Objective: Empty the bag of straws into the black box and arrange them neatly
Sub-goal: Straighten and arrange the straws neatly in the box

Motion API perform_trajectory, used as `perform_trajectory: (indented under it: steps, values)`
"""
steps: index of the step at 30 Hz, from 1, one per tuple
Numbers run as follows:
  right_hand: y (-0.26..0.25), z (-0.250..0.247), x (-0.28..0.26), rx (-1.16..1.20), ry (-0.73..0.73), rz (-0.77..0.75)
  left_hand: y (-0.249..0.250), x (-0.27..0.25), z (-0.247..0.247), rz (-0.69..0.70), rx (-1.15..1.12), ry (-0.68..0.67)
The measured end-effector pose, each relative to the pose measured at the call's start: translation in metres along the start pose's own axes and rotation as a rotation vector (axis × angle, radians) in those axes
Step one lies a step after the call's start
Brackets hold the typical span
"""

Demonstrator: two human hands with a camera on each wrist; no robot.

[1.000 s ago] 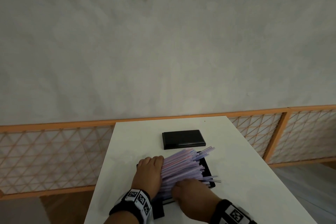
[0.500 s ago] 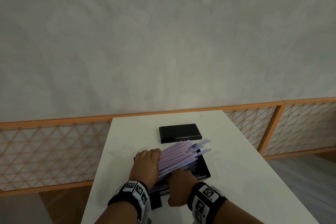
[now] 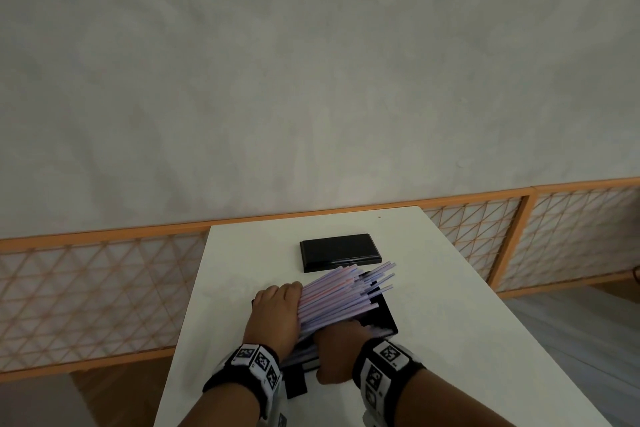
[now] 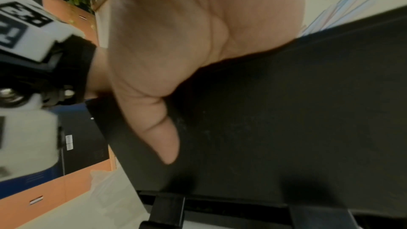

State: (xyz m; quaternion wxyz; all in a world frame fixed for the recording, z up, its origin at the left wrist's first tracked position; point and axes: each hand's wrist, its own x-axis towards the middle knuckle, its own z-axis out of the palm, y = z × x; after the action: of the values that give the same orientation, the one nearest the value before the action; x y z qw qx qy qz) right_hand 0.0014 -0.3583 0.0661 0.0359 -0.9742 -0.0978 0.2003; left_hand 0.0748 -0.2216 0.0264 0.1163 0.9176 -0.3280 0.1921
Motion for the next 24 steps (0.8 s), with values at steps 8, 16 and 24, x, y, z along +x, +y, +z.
perform_trajectory:
  steps: [8, 16, 24]
  values:
    - [0.023, 0.009, -0.012, -0.053, 0.235, -0.046, -0.003, 0.000, 0.006, 0.001, -0.005, 0.027]
    - [0.042, 0.012, -0.026, 0.123, 0.720, -0.220, -0.004, 0.002, 0.007, 0.000, 0.028, 0.033]
    - [0.047, 0.051, -0.015, -0.107, 0.780, -0.289, -0.001, 0.001, 0.002, -0.037, 0.004, -0.004]
